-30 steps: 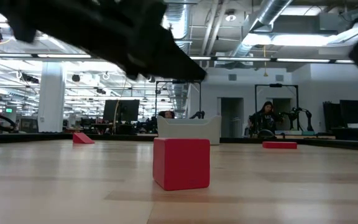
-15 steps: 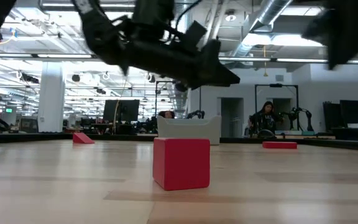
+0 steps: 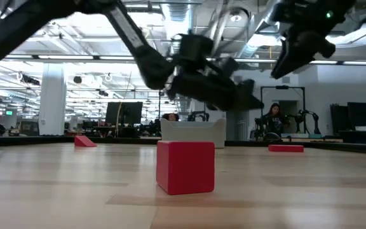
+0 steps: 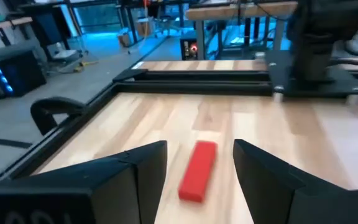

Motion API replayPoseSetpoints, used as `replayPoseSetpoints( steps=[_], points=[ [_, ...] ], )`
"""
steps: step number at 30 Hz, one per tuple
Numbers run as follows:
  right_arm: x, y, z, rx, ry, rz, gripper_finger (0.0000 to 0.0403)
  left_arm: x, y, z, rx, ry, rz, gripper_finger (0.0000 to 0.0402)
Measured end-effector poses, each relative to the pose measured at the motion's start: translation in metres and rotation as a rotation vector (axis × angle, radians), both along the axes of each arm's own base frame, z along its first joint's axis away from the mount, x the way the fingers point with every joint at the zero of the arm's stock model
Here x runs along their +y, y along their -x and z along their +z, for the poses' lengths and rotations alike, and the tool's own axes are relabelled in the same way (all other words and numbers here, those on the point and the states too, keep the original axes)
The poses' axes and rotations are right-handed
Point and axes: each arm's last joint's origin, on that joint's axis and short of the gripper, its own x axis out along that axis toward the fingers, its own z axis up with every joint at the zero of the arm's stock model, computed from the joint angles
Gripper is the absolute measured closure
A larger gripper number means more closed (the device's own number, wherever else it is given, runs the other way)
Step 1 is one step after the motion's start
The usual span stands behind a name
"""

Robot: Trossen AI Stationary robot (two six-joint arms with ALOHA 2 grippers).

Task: Sort & place blocks by color
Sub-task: Put the red rectangle block into the white bin

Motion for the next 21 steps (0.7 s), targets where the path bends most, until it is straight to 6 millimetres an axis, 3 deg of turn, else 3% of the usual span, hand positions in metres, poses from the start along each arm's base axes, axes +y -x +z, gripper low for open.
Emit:
replayPoseSetpoints(
  steps=[5, 8, 17, 21],
  points=[
    [-0.025, 0.026, 0.000, -0.300, -0.175, 0.146, 0.0267, 0.018, -0.031, -0.004, 0.111, 0.067, -0.052, 0.0225],
    [-0.033, 0.036, -0.004, -0.418, -0.194, 0.163, 0.0266, 0.024, -0.045, -0.001, 0.170, 0.082, -0.070, 0.0217],
    [-0.045, 0.034, -0.018, -0.481, -0.154, 0.135, 0.0264, 0.029, -0.046, 0.006, 0.278, 0.072, -0.147, 0.0154],
    [-0.046, 0.029, -0.011, -0.520, -0.050, 0.201, 0.0260, 0.029, -0.046, 0.005, 0.300, 0.022, -0.157, 0.0138]
  ],
)
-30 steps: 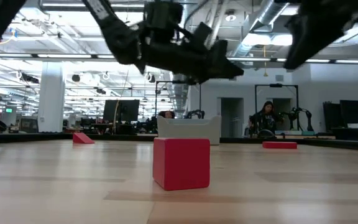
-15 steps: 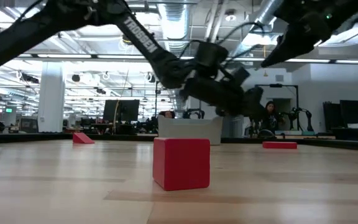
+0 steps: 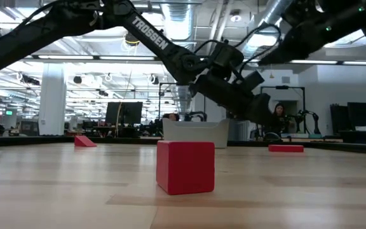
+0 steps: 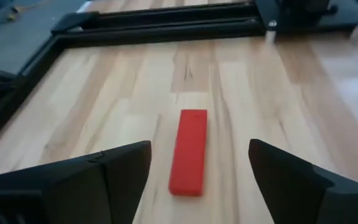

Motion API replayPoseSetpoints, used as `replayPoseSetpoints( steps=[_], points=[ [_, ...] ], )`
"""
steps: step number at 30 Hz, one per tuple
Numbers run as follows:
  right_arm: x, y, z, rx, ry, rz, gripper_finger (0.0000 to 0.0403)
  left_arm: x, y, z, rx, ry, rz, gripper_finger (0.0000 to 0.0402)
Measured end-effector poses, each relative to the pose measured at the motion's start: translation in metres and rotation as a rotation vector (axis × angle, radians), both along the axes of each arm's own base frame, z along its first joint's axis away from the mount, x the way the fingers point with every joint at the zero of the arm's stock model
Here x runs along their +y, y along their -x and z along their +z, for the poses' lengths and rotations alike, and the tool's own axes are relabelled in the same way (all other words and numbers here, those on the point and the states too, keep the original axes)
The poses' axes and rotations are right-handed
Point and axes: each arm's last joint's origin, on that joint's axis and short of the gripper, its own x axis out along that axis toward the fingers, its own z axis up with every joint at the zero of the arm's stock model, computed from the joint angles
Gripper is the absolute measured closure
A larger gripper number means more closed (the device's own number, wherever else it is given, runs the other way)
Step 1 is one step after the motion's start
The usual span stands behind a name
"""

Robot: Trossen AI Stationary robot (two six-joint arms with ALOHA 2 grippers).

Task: Sort & place blocks by color
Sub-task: Put the red rectangle block into the white bin

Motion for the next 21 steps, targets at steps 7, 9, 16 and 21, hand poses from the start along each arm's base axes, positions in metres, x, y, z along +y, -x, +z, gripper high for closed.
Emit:
replayPoseSetpoints(
  steps=[7, 9, 16, 21],
  points=[
    [0.000, 0.002, 0.032, -0.105, 0.126, 0.024, 0.0261, 0.001, -0.010, 0.029, -0.038, -0.134, -0.011, 0.0136],
    [0.000, 0.004, 0.035, -0.115, 0.128, 0.022, 0.0262, 0.003, -0.012, 0.036, -0.056, -0.127, -0.048, 0.0136],
    [-0.006, 0.006, 0.025, -0.048, 0.062, -0.026, 0.0262, 0.015, -0.025, 0.021, -0.068, -0.034, -0.098, 0.0136],
    [-0.008, 0.005, 0.023, -0.034, 0.047, -0.041, 0.0261, 0.016, -0.034, 0.014, 0.008, -0.015, -0.095, 0.0136]
  ],
)
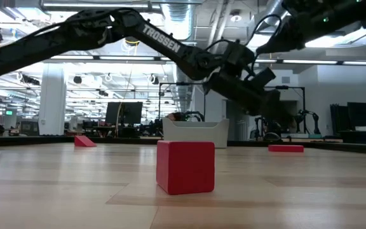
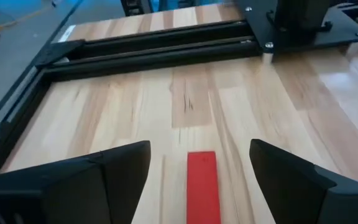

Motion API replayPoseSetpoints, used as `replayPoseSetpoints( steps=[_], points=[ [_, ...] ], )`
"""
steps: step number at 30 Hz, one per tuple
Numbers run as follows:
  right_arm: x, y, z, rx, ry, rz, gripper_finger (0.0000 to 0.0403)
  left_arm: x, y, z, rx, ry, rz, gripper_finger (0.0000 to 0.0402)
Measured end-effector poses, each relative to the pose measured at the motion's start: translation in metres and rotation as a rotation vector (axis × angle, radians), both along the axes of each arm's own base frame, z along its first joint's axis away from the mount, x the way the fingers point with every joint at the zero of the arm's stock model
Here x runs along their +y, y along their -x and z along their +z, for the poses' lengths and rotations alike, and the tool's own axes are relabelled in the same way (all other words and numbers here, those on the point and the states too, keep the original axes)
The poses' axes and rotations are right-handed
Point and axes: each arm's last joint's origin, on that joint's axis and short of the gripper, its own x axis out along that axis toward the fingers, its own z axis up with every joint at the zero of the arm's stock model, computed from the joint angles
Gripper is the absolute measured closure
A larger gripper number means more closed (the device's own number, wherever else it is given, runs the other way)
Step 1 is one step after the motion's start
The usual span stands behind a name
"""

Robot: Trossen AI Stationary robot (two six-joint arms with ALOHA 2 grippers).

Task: Sort & place blocks by color
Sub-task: Put the red rectangle block into the white bin

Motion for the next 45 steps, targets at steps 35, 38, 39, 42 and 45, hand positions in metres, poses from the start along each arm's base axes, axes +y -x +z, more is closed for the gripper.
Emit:
replayPoseSetpoints(
  steps=[35, 38, 39, 42, 45],
  points=[
    [0.000, 0.000, -0.001, 0.008, -0.002, 0.001, 0.0269, -0.003, 0.005, -0.038, 0.250, -0.005, 0.007, 0.0214],
    [0.000, 0.000, -0.001, 0.008, -0.002, 0.001, 0.0268, -0.002, 0.005, -0.037, 0.242, -0.013, 0.016, 0.0246],
    [0.000, 0.000, -0.001, 0.008, -0.002, 0.001, 0.0268, -0.002, 0.005, -0.037, 0.239, -0.015, 0.023, 0.0257],
    [0.000, 0.000, -0.001, 0.008, -0.002, 0.001, 0.0270, -0.001, 0.004, -0.036, 0.234, -0.025, 0.045, 0.0289],
    [0.000, 0.000, -0.001, 0.008, -0.004, 0.000, 0.0270, -0.001, 0.004, -0.036, 0.232, -0.026, 0.057, 0.0318]
  ],
)
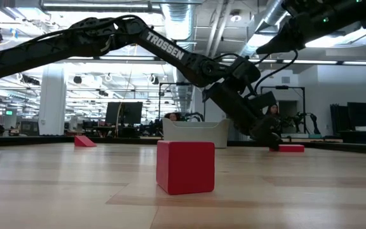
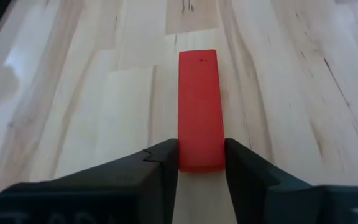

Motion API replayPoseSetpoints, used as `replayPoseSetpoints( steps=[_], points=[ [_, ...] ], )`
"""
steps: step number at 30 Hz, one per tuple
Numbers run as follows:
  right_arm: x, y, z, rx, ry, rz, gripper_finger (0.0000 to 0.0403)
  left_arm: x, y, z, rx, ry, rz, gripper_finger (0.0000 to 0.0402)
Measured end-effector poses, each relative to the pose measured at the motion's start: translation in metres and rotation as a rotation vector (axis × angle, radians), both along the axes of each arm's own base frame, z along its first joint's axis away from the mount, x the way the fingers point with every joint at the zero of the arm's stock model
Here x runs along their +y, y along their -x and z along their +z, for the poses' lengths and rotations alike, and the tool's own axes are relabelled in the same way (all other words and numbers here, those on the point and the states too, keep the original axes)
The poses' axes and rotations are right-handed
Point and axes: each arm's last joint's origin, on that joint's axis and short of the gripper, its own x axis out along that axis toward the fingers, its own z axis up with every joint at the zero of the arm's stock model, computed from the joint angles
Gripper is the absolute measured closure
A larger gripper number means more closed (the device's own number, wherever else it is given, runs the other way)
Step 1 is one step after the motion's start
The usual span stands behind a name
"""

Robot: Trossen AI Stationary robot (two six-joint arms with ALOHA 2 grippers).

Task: Sort & place blocks by color
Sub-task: Put the red rectangle block into the white bin

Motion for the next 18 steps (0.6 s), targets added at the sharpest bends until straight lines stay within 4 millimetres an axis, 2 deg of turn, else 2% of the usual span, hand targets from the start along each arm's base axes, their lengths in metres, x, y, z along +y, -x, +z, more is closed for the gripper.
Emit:
replayPoseSetpoints(
  steps=[5, 10, 14, 18],
  points=[
    [0.000, 0.000, 0.000, -0.017, -0.037, -0.012, 0.0269, -0.004, -0.002, 0.005, 0.001, 0.034, 0.032, 0.0327],
    [-0.001, 0.001, 0.001, -0.042, -0.083, -0.052, 0.0269, -0.016, -0.005, 0.017, 0.015, 0.001, 0.050, 0.0309],
    [-0.002, 0.010, 0.005, -0.090, -0.114, -0.208, 0.0269, -0.024, 0.000, 0.026, 0.092, -0.009, 0.039, 0.0318],
    [0.000, 0.024, 0.013, -0.168, -0.164, -0.237, 0.0269, -0.033, 0.001, 0.030, 0.107, 0.006, 0.025, 0.0326]
  ],
)
